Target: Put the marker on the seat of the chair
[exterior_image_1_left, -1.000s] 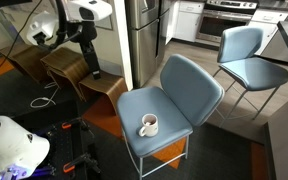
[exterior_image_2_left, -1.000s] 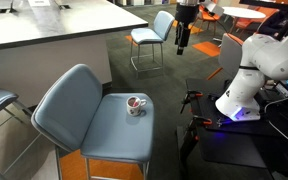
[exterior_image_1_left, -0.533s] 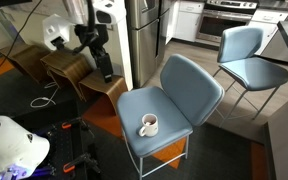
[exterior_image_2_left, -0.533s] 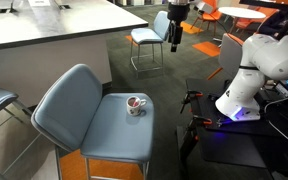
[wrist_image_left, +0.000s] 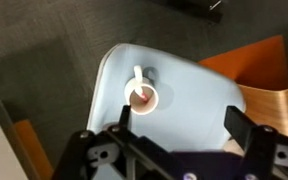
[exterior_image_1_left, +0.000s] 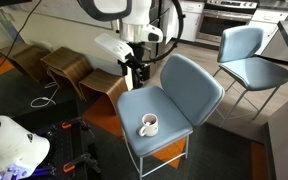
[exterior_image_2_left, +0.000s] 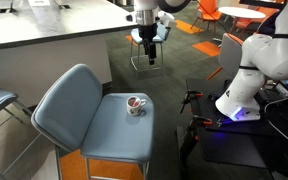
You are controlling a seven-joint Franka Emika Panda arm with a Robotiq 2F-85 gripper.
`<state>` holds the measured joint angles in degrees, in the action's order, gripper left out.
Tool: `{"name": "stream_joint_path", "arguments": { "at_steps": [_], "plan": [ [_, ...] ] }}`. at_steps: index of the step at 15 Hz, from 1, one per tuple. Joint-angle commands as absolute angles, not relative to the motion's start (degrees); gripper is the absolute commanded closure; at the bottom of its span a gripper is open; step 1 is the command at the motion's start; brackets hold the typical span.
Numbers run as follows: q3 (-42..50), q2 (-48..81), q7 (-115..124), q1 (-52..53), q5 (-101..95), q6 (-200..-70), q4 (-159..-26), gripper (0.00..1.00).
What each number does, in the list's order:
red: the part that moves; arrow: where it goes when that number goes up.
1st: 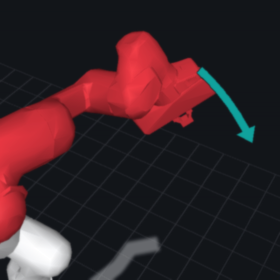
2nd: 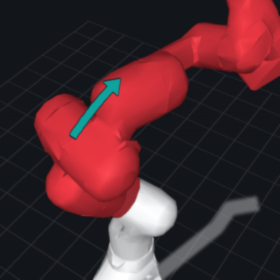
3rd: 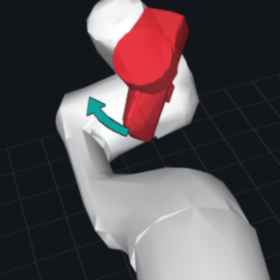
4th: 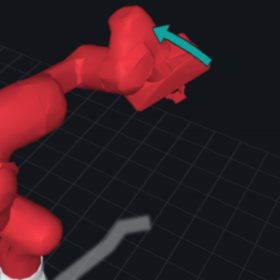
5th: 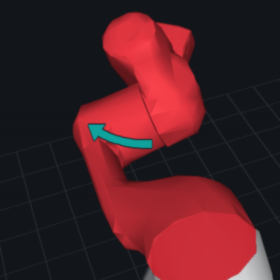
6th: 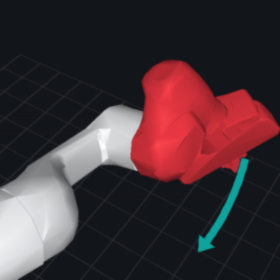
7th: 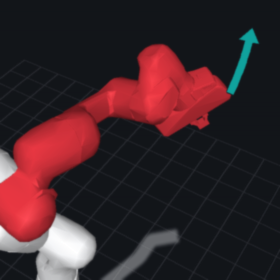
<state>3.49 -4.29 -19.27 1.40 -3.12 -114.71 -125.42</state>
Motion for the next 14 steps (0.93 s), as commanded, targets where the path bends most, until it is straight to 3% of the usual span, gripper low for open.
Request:
{"name": "stream_joint_path", "arguments": {
  "at_steps": [1,7,14],
  "plan": [
    [2.3,4.9,-20.8,0.7,-3.3,-119.0,-120.2,0.00],
    [1.5,20.4,-22.2,-1.3,-4.4,-128.4,-114.5,0.00],
    [0.2,31.7,-28.2,-3.7,-8.6,-127.6,-105.8,0.00]
  ]
}}
